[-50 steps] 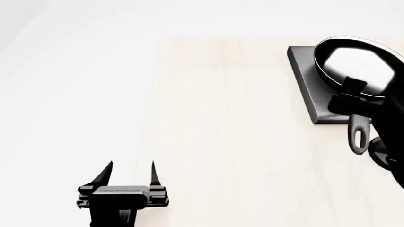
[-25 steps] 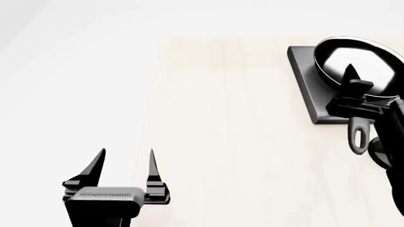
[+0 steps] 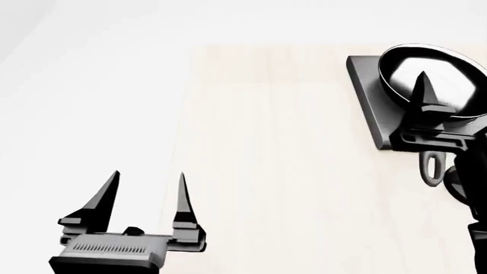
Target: Turn on the stove and put the frying pan on it.
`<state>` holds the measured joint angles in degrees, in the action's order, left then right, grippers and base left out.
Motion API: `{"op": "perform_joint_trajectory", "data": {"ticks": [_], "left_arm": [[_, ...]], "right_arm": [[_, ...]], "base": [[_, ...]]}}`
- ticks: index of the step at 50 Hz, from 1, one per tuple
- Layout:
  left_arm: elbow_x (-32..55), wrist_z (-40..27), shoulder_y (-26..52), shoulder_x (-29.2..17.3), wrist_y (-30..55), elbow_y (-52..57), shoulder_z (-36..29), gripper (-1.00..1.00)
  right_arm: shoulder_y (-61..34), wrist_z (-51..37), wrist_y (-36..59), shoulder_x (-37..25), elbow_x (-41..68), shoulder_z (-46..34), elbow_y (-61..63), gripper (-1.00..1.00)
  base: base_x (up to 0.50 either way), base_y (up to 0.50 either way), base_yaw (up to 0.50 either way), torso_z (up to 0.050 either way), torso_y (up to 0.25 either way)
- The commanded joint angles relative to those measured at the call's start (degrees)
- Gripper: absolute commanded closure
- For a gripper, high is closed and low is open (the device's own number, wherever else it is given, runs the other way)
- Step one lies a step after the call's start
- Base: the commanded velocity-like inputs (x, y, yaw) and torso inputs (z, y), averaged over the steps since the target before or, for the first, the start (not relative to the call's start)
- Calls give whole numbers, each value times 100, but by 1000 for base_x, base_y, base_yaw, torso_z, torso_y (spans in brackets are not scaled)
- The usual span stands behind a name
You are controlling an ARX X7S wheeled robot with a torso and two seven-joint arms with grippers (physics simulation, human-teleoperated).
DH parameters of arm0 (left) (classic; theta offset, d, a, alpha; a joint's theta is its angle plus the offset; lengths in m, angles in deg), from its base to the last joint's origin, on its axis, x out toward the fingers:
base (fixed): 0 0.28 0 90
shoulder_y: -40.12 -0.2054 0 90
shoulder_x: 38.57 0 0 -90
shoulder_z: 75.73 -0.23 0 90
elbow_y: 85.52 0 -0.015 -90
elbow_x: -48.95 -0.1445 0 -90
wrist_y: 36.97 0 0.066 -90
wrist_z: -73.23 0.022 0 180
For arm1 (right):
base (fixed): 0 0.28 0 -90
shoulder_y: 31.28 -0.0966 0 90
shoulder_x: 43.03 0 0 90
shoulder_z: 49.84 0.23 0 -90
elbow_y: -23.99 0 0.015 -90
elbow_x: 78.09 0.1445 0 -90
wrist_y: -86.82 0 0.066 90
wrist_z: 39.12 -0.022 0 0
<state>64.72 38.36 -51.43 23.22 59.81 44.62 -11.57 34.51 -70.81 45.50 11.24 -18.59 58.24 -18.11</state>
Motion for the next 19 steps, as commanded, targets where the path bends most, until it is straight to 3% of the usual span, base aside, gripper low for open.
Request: {"op": "perform_joint_trajectory", "data": {"ticks": [1,12,19], "left_arm": [[19,-84,-5,-77,200,470,-16,-100],[161,-200,16,-168,369,910,111,-100],[227,-185,19,-173,329,913,125,-100]], "right_arm": [[139,-143,-19,-84,155,142,438,-100],[166,-707,125,-430,675,326,1166,-100],[753,-1209,-1103,-1241,514,-370,1198,-100]], "base": [[0,0,0,0,0],[0,0,0,0,0],[0,0,0,0,0]]}}
